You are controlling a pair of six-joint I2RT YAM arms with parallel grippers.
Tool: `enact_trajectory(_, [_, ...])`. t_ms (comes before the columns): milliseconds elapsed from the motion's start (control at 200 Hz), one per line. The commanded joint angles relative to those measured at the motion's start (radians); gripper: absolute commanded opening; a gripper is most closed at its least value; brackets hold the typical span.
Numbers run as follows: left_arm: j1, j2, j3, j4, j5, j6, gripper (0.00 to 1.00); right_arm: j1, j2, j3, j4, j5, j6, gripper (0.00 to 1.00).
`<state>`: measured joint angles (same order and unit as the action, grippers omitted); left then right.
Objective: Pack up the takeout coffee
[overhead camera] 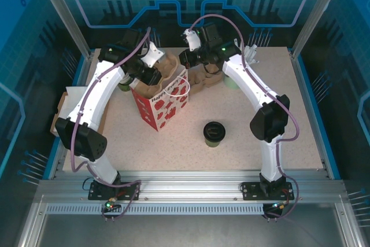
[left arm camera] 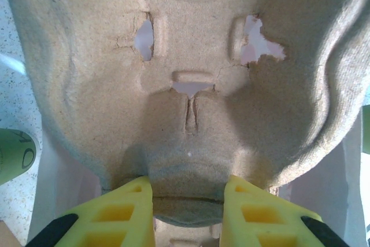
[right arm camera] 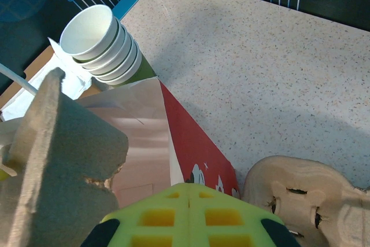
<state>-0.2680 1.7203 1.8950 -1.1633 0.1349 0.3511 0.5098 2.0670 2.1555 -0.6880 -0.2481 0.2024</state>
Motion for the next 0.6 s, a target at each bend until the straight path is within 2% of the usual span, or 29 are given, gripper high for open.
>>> enact_trajectory(0, [-0.012, 0.019, 0.027, -0.042, -0.025, 0.026, 0.27, -0.009, -0.018, -0.005, 0.011, -0.008, 0.009, 0.06])
enact_trajectory(595, [-0.024, 0.066, 0.027, -0.061, -0.054, 0.025, 0.27, -0.004, -0.037, -0.029, 0.039, -0.013, 0.000, 0.05])
